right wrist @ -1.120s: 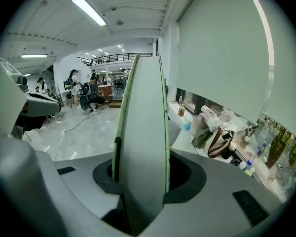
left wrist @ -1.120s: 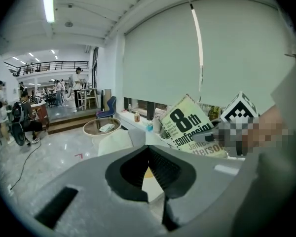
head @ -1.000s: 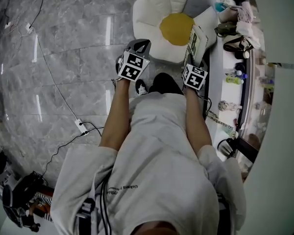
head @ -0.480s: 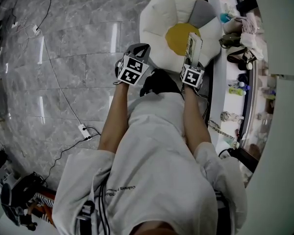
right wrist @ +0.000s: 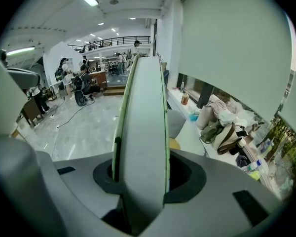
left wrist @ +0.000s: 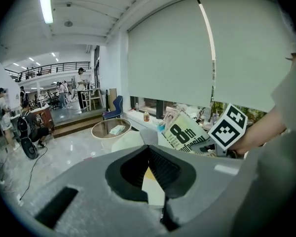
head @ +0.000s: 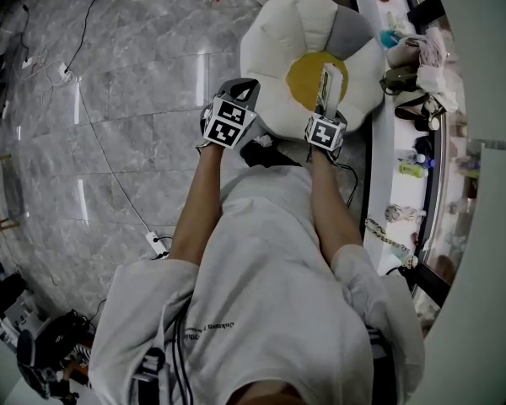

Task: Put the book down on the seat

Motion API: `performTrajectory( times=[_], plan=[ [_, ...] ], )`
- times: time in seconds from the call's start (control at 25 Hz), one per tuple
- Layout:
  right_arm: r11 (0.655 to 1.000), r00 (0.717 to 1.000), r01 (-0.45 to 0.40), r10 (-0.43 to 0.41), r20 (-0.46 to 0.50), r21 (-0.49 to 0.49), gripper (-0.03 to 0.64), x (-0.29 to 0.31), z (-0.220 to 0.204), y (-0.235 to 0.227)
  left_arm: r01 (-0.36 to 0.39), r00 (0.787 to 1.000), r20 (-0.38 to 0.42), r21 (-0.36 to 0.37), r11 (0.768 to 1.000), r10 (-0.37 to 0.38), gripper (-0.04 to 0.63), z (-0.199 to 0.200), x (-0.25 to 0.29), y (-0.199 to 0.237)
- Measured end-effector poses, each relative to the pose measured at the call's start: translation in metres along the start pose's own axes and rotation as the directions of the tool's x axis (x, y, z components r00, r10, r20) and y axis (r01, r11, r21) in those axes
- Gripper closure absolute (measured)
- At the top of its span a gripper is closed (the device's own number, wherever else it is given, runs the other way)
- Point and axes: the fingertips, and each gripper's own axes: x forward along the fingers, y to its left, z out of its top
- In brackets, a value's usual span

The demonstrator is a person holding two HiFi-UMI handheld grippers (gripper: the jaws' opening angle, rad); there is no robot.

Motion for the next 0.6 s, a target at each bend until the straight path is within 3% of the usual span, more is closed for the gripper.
performTrajectory(
  times=[0.32,0.6],
  plan=[
    [0.999,0.999,0.043,-0.042,-0.012,0.033,0.46,0.041,0.035,0.015,0.007,0.999,-0.051,-0.002,1.0,-0.007,0.588,0.017,0.039,0.039],
    [0.997,0.996,0.045,-0.041,-0.081,0.057,0.46,0.078,0.036,0.017,0.043,0.996,-0.083,-0.011,0.999,-0.044,0.588,0.034,0.081,0.06]
  ],
)
